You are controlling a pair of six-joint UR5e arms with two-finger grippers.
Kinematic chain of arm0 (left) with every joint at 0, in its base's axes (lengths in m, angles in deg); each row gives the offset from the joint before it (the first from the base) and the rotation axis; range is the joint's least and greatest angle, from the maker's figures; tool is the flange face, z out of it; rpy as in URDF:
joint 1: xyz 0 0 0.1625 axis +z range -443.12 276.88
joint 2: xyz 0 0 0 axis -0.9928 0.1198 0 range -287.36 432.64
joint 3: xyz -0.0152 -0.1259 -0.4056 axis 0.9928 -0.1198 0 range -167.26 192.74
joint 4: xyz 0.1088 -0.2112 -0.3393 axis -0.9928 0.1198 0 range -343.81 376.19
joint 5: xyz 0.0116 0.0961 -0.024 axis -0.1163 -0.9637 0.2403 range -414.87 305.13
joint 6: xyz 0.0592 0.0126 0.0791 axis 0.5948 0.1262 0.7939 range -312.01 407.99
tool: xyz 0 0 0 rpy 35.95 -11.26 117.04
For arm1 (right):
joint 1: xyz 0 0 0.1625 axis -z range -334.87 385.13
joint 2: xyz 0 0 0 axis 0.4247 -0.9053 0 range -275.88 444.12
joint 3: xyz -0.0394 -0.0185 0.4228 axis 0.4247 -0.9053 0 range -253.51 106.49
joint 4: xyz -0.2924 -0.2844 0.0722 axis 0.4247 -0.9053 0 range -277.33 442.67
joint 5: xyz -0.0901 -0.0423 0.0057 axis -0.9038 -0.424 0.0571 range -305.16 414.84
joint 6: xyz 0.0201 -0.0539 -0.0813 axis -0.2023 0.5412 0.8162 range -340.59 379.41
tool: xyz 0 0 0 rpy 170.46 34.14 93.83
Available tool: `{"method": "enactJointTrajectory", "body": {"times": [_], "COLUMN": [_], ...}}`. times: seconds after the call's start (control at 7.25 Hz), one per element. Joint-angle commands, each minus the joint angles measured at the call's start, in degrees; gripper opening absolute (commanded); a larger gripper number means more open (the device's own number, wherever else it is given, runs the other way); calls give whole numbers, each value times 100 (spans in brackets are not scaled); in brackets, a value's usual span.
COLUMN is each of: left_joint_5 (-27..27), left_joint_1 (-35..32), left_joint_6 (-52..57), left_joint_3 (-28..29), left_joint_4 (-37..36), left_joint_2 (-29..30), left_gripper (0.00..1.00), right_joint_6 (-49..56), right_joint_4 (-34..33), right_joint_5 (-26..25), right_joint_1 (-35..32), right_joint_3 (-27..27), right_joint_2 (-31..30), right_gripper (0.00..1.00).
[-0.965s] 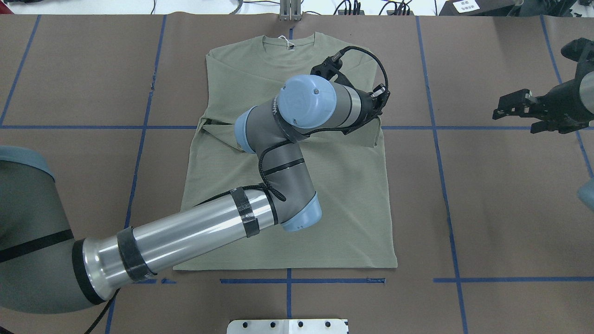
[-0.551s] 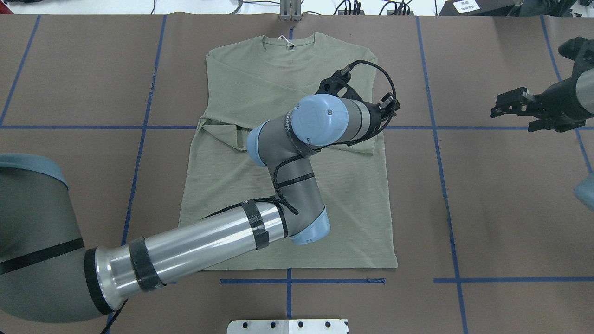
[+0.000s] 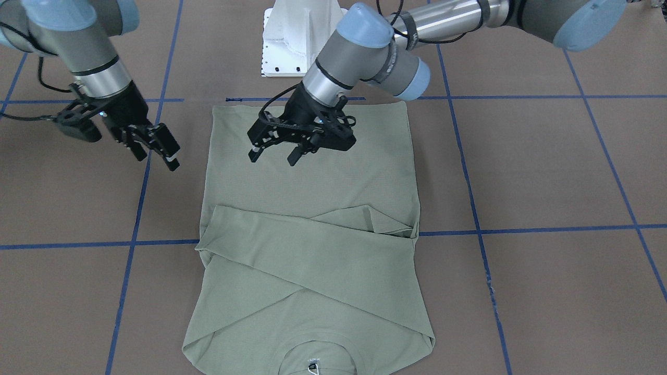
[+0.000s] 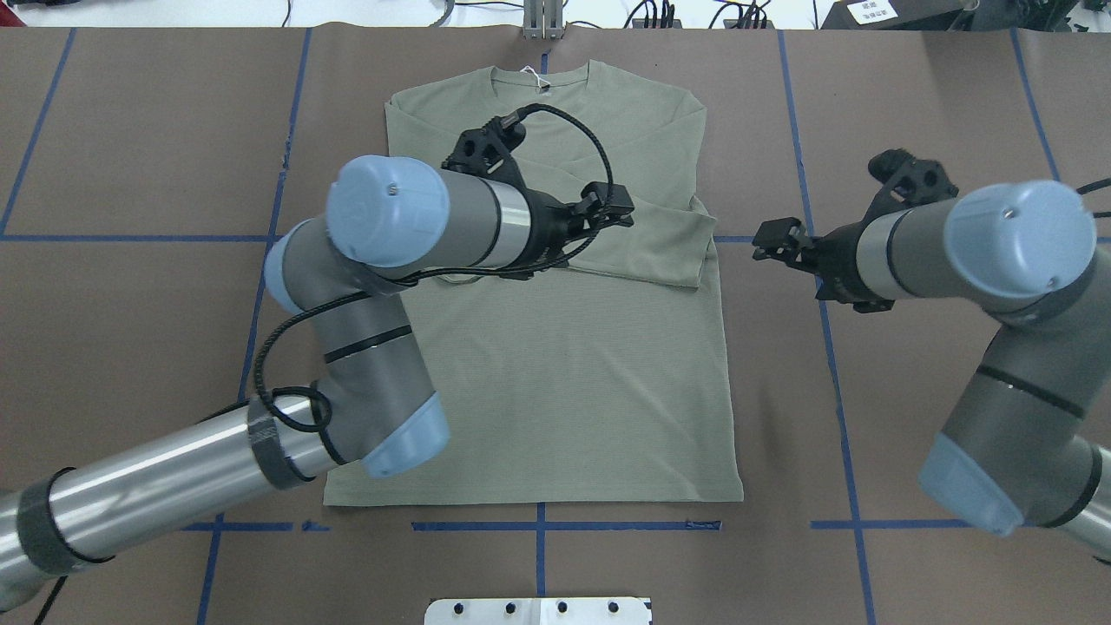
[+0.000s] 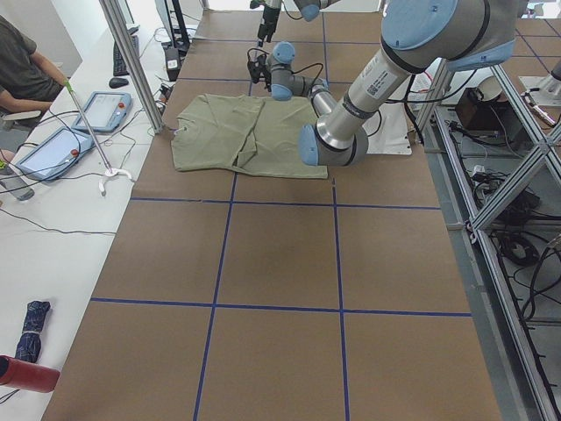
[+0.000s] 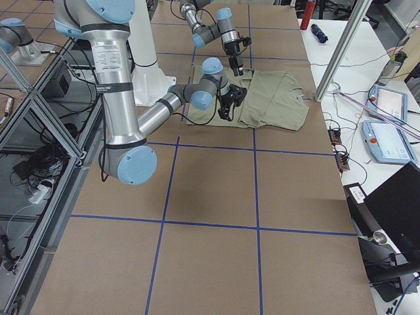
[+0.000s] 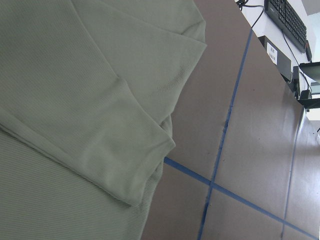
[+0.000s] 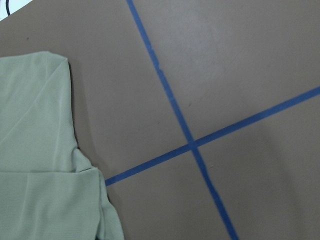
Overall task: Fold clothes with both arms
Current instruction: 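Fold the held sleeve across the shirt body with the left gripper, then release the sleeve with the left gripper while right gripper moves to hem corner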
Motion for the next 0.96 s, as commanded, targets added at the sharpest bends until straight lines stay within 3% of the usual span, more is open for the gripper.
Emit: {"method": "enactJointTrajectory", "body": {"times": [0.0, 0.28, 0.55, 0.83], "left_joint_5": [408, 487, 488, 479], "left_joint_1": [-379, -415, -415, -407], "left_joint_6": [635, 900, 900, 891], "left_joint_3": [-879, -1573, -1585, -1559], "left_joint_4": [-161, -170, -170, -170], "left_joint_2": [-946, -1614, -1652, -1652], "left_gripper": [96, 96, 96, 96], "right_joint_6": [-1015, -2048, -3087, -3784], "right_joint_4": [-420, -2113, -2437, -2420], "right_joint_5": [-1044, -2168, -2664, -2771], "right_joint_1": [1172, 2489, 3362, 3637], "right_joint_3": [547, 1460, 1438, 957], "right_joint_2": [-25, 19, -42, -34], "right_gripper": [100, 100, 98, 93]}}
